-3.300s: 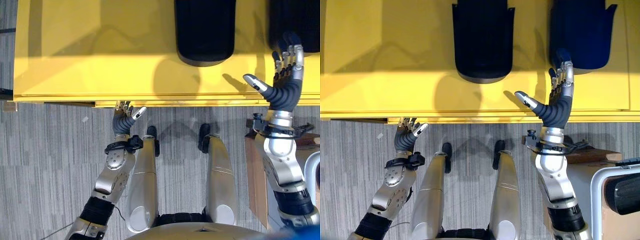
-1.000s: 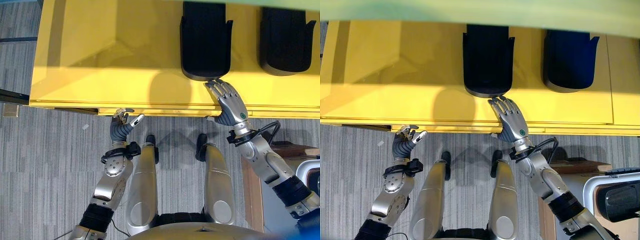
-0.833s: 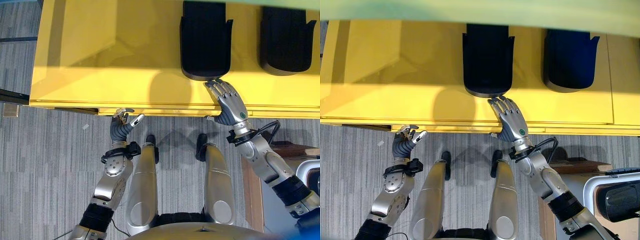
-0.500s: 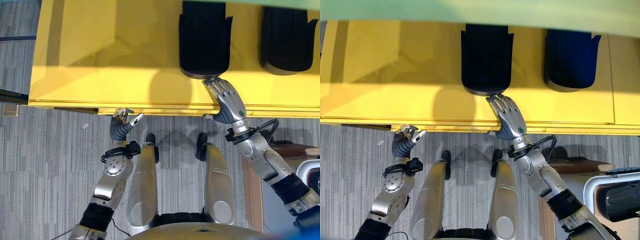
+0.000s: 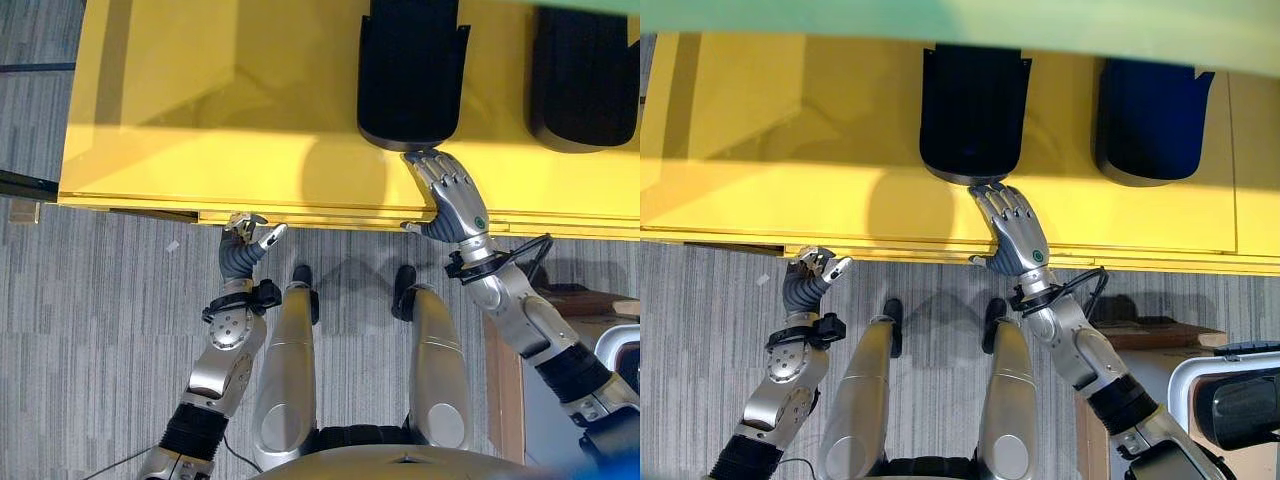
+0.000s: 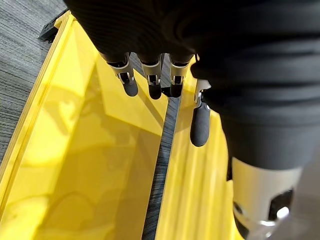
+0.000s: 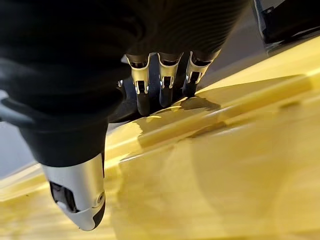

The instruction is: Move parts from the plastic box to the shelf.

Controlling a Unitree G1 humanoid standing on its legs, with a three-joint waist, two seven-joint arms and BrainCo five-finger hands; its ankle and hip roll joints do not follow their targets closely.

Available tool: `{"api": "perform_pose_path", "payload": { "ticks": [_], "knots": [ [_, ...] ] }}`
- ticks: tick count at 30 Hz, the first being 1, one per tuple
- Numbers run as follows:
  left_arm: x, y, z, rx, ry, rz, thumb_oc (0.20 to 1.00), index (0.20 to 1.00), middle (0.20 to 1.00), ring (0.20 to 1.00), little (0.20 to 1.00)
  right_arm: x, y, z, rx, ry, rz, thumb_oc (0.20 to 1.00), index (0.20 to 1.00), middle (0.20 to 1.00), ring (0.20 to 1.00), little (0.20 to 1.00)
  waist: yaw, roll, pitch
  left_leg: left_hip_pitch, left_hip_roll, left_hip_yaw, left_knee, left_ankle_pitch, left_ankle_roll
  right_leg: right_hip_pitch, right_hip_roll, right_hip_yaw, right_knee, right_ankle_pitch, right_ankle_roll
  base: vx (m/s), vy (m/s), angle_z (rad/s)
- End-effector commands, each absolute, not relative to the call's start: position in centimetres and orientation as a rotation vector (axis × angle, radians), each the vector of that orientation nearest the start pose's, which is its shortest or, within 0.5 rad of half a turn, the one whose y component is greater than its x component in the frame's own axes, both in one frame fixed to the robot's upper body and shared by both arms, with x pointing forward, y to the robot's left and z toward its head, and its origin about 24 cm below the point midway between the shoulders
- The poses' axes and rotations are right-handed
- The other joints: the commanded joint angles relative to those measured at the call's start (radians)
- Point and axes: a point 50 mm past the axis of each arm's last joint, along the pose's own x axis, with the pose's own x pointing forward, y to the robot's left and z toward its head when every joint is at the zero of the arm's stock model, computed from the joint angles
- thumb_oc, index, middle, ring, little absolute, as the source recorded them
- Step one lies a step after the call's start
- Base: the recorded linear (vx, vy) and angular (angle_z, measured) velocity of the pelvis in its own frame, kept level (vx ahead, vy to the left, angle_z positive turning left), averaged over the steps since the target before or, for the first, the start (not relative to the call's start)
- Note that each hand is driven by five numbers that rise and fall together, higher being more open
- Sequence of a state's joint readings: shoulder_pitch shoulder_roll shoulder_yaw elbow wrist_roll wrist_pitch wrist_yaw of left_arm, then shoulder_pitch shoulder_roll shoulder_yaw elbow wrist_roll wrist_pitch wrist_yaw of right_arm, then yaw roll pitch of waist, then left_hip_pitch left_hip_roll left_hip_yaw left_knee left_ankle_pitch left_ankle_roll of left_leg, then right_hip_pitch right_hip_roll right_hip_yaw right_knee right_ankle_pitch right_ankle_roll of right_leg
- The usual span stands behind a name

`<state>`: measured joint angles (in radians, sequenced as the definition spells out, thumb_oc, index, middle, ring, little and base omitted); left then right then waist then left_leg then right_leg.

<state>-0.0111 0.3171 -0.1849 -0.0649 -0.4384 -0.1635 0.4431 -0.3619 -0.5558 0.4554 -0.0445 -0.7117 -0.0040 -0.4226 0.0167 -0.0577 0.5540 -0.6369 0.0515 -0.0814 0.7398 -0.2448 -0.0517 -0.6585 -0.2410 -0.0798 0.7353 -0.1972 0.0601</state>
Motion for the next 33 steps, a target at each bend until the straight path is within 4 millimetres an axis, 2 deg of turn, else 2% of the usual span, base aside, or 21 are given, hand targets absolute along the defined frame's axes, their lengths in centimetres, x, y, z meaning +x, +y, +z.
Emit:
{"api": "perform_pose_path", "payload": {
  "ticks": [1, 22, 33],
  "knots": [
    [24.8, 18.5, 10.0, -0.169, -0.319, 0.247, 1.0, 1.0, 1.0, 1.0, 1.0, 28.9, -11.8, 15.2, -1.135, -0.808, -0.037, 1.0, 1.0, 1.0, 1.0, 1.0, 0.016, 0.004, -0.034, -0.035, -0.011, -0.039, -0.016, 0.019, 0.02, 0.064, -0.031, -0.008, 0.033, -0.078, 0.007, 0.02, -0.003, 0.05],
    [24.6, 18.7, 9.8, -0.17, -0.308, 0.249, 1.0, 1.0, 1.0, 1.0, 1.0, 29.0, -13.0, 16.5, -1.108, -0.828, -0.148, 1.0, 1.0, 1.0, 1.0, 1.0, 0.015, 0.01, -0.034, -0.049, -0.013, -0.043, -0.011, 0.021, 0.02, 0.043, -0.032, -0.007, 0.049, -0.081, 0.004, 0.0, 0.0, 0.0],
    [24.4, 18.9, 9.8, -0.169, -0.309, 0.257, 1.0, 1.0, 1.0, 1.0, 1.0, 29.2, -14.8, 16.9, -1.086, -0.797, -0.259, 1.0, 1.0, 1.0, 1.0, 1.0, 0.011, 0.013, -0.034, -0.054, -0.013, -0.045, -0.008, 0.024, 0.019, 0.034, -0.027, -0.001, 0.051, -0.08, 0.003, 0.0, 0.0, 0.0]
  ]
}}
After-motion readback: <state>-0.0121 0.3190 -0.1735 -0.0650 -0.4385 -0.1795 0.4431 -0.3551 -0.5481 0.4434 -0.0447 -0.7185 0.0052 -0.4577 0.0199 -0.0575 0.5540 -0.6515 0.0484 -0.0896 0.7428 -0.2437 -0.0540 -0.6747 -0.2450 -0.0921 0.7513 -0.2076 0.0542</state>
